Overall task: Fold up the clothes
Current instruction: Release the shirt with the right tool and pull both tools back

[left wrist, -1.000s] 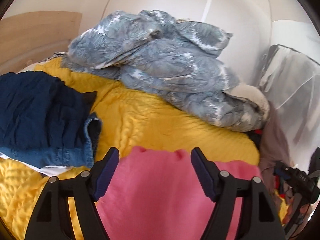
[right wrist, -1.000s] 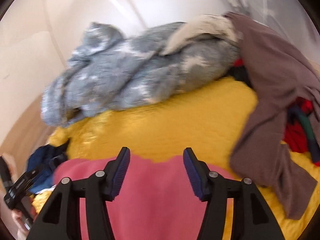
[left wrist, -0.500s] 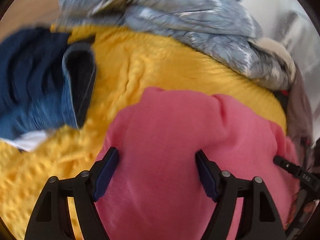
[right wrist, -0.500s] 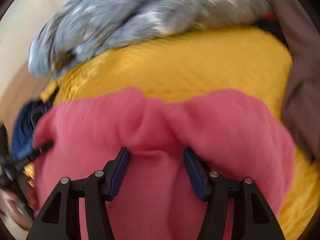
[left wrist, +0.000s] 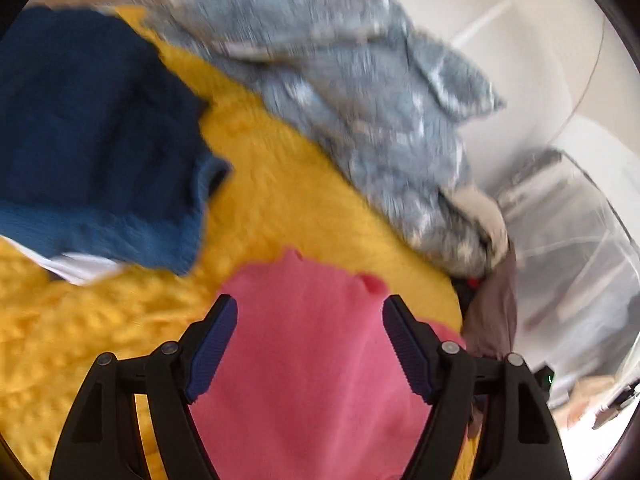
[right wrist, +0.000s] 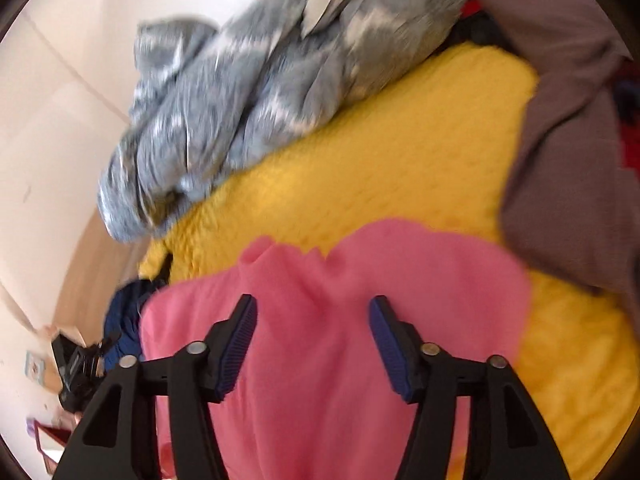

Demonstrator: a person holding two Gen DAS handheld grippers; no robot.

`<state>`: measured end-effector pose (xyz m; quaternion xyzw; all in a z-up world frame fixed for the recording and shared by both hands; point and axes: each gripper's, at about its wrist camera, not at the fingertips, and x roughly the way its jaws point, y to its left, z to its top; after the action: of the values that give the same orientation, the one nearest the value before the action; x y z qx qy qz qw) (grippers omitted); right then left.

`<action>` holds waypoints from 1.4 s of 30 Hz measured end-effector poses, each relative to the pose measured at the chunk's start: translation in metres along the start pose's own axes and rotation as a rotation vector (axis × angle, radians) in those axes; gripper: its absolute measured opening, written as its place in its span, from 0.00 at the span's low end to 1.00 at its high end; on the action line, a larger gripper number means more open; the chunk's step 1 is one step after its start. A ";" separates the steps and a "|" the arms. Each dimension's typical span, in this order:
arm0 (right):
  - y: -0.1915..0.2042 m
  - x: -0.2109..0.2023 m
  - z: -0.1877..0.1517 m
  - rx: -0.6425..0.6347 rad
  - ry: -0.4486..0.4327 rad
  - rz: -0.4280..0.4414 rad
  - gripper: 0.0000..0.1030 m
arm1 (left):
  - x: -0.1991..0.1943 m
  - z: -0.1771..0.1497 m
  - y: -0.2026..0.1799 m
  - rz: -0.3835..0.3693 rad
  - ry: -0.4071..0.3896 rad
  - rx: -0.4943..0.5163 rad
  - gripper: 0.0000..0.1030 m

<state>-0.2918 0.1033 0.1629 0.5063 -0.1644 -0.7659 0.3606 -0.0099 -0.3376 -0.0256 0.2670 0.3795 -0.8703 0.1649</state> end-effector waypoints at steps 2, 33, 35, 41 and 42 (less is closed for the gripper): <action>0.000 -0.013 -0.003 -0.004 -0.014 -0.021 0.61 | -0.019 -0.004 -0.017 0.055 -0.080 0.107 0.75; -0.018 -0.079 -0.072 0.047 0.099 -0.033 0.64 | -0.025 -0.129 -0.129 0.251 0.045 0.672 0.77; -0.003 -0.081 -0.073 -0.026 0.082 -0.051 0.64 | -0.026 -0.132 -0.128 0.274 0.049 0.684 0.77; 0.032 -0.075 -0.086 -0.165 0.093 -0.057 0.64 | -0.026 -0.135 -0.117 0.311 0.101 0.647 0.77; 0.039 -0.074 -0.089 -0.195 0.091 -0.059 0.64 | -0.027 -0.135 -0.115 0.311 0.110 0.632 0.77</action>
<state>-0.1804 0.1398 0.1973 0.5078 -0.0576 -0.7648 0.3923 0.0017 -0.1588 -0.0210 0.4058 0.0545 -0.8936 0.1839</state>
